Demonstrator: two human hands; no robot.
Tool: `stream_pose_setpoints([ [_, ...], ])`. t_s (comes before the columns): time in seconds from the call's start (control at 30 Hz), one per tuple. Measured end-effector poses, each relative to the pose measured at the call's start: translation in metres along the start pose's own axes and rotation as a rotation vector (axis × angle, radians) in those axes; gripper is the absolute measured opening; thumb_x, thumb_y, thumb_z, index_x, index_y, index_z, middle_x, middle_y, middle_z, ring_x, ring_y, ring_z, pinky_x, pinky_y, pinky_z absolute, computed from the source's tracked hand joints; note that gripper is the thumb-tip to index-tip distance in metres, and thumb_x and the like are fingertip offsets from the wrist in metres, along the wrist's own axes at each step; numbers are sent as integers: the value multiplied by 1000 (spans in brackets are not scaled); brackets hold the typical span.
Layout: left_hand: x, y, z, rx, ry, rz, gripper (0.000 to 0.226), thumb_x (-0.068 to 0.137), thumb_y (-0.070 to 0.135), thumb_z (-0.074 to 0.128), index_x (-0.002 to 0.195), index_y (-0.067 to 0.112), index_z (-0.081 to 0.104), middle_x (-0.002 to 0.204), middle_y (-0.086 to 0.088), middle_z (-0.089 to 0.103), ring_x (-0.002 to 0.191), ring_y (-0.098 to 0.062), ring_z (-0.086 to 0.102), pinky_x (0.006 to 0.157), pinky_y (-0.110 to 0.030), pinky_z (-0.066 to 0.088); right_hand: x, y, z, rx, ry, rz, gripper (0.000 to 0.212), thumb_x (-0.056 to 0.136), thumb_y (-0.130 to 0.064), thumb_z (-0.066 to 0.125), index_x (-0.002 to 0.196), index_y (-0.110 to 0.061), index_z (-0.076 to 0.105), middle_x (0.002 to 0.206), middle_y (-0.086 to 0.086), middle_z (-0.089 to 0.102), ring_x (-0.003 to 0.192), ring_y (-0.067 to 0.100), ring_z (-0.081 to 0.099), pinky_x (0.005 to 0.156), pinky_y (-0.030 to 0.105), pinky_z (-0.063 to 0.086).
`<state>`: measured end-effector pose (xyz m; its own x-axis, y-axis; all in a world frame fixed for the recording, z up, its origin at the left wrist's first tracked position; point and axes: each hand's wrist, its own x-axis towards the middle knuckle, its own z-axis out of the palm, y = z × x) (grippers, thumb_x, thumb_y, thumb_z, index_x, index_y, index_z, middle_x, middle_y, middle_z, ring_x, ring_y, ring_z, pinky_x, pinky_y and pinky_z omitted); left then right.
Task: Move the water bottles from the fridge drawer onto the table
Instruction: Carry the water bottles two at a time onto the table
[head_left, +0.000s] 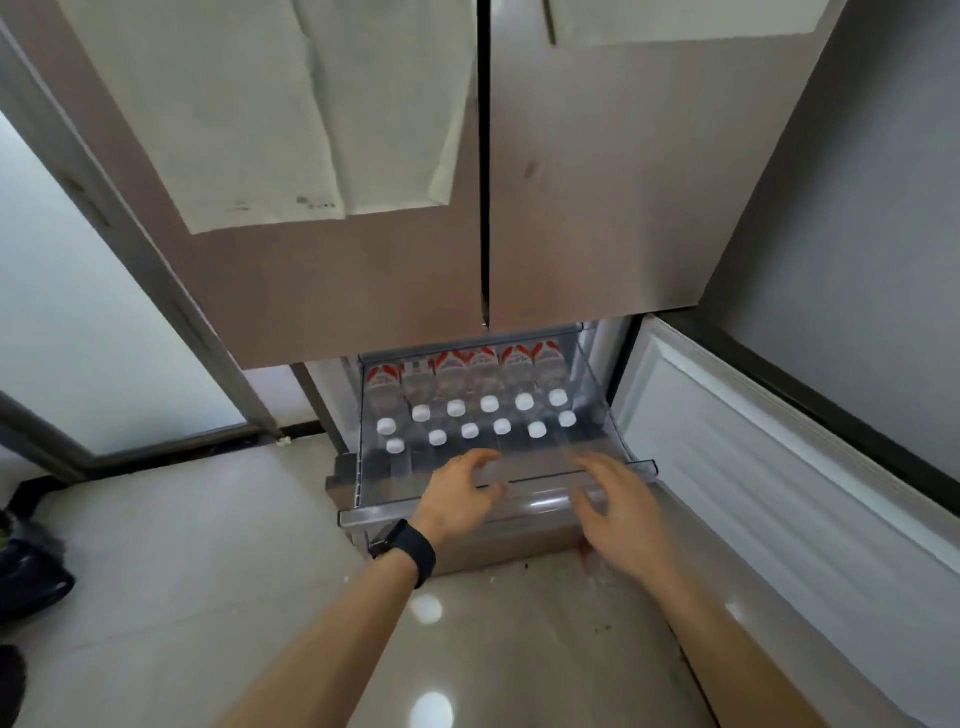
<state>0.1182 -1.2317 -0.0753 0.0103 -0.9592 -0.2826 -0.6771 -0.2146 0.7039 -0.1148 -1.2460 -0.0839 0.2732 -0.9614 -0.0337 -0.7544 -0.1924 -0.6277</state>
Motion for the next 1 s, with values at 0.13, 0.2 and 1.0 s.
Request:
stream_pose_setpoints([
  [0.13, 62, 4, 18, -135, -42, -135, 44, 95, 36, 63, 137, 23, 55, 138, 6, 57, 126, -18, 53, 105, -32, 42, 58, 9, 0, -7, 2, 43, 40, 93, -21, 60, 133, -17, 59, 136, 2, 58, 125, 22, 53, 103, 28, 37],
  [0.2, 94, 5, 26, -208, -51, -205, 36, 94, 38, 62, 127, 22, 61, 128, 5, 63, 119, -19, 57, 101, -35, 45, 86, 11, 4, 56, -51, 149, 42, 94, -23, 61, 135, -16, 56, 134, 5, 59, 123, 25, 55, 99, 29, 38],
  [1.0, 231, 23, 67, -942, 89, -542, 48, 104, 52, 41, 102, 9, 62, 100, -9, 72, 87, -24, 70, 70, -31, 57, 232, 42, 36, 891, -176, 718, 28, 104, -35, 47, 107, -11, 59, 90, 0, 68, 72, 10, 68, 61, 23, 55],
])
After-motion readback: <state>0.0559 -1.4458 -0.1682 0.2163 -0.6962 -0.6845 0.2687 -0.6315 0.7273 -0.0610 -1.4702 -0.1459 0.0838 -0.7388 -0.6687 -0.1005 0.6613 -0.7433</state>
